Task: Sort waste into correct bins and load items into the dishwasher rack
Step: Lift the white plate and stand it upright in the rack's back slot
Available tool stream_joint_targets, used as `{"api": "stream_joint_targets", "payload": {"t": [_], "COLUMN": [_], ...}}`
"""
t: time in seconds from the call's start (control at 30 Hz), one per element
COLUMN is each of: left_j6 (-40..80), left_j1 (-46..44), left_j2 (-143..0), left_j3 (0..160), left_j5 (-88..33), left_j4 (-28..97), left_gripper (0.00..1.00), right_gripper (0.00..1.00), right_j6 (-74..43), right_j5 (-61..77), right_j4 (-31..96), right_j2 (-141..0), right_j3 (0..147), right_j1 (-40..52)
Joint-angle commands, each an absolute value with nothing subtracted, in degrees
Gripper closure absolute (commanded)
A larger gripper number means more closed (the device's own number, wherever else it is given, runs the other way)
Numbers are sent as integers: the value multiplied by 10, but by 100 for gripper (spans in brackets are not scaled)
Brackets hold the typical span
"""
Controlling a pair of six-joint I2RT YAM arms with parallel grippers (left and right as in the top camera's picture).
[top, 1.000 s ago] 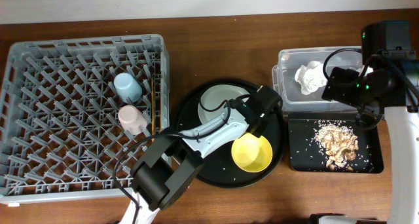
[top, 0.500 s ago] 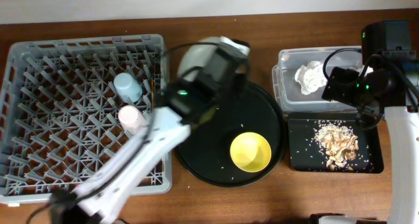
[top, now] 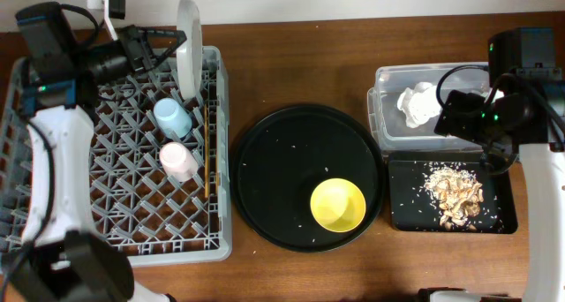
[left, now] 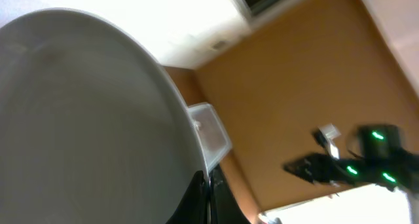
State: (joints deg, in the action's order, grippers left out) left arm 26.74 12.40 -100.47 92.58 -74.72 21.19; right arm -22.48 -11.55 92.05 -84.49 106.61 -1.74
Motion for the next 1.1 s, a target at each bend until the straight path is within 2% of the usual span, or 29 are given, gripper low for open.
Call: {"api": "stream_joint_targets", "payload": {"t": [0.0, 0.27, 0.53, 0.77, 1.07], "left_j6": [294, 293, 293, 293, 300], "left_j1": [127, 164, 150, 136, 136], "left_j2": [-1078, -1152, -1158, -1174, -1174], "left_j3": [932, 931, 928, 928, 927], "left_j5": [-889, -852, -751, -749, -690], "left_j4": [170, 165, 213, 216, 225], "left_gripper": [99, 99, 99, 100, 99], "right_gripper": [1, 1, 1, 1, 1], "right_j6": [-228, -228, -228, -228, -228], "right_j5": [-123, -123, -123, -123, -123], "right_j4": [922, 922, 922, 922, 922], "right_j2": [-842, -842, -842, -842, -842], "right_j3": [1073, 1073, 1073, 1073, 1073], "right_j1": [-20, -20, -20, -20, -20]}}
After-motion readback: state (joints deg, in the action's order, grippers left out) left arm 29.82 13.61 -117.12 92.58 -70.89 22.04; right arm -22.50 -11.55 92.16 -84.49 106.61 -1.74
